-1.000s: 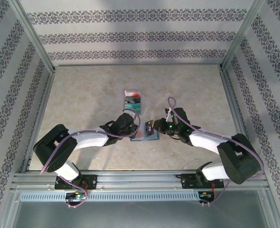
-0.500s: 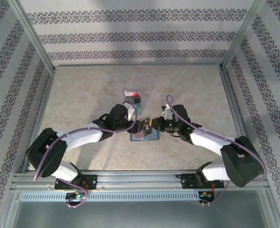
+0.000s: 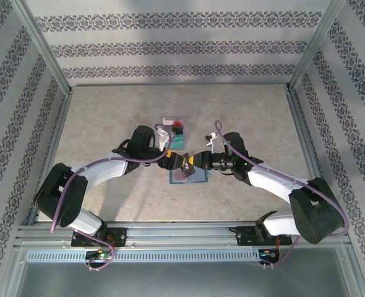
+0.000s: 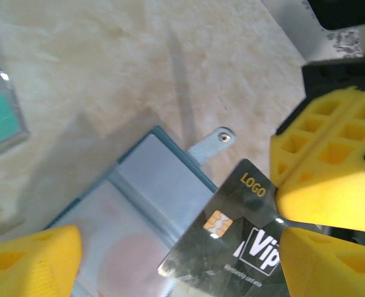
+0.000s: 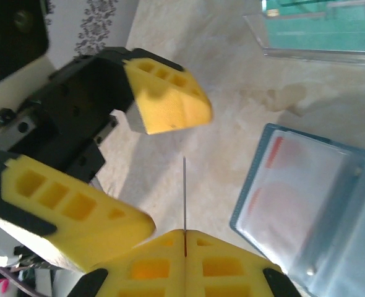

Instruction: Take the credit cards out of the card holder

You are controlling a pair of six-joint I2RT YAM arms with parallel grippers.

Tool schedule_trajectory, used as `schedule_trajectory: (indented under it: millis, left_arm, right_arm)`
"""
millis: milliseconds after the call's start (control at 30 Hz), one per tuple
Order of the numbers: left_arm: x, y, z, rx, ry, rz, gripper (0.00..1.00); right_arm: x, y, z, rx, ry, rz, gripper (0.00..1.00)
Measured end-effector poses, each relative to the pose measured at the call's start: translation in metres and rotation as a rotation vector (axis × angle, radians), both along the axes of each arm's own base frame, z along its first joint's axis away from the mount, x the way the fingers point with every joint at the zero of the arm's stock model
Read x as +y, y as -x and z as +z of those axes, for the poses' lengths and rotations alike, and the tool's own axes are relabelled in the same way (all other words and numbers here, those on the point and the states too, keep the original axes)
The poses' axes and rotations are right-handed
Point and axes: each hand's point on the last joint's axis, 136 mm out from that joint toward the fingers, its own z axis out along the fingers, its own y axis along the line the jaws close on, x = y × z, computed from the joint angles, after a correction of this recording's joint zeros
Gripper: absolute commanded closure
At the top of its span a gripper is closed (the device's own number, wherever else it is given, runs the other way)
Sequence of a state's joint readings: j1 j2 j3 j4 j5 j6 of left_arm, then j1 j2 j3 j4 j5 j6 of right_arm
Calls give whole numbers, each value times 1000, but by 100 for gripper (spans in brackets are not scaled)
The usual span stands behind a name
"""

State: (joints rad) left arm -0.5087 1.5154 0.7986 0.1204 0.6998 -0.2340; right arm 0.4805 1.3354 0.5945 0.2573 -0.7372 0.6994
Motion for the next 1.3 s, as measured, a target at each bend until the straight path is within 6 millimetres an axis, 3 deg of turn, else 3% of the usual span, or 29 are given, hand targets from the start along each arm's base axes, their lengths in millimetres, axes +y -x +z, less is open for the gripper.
schedule_trajectory:
  millis: [133,267,567,833,1000,1300]
  left_arm:
    - [-4,8,2,11,24,-50,24]
    - [-7,14,4,16,41,-86,41]
    - [-11,22,13,47,107,-140,99]
    - [-13,26,24,35,156,-153,100]
    - [-5,27,27,-5,166,-90,100]
    - [8,9,42,-88,249,95,100]
  right_arm:
    - [5,2,7,1,-28,39,100]
    - [8,5,11,3,-43,63,100]
    - [3,1,11,14,-45,52,98]
    - [-2,-7,13,-10,-38,11,59]
    - [-11,-6,27,-85,-42,-42,50]
    - [-35,0,22,-142,-26,-198,35]
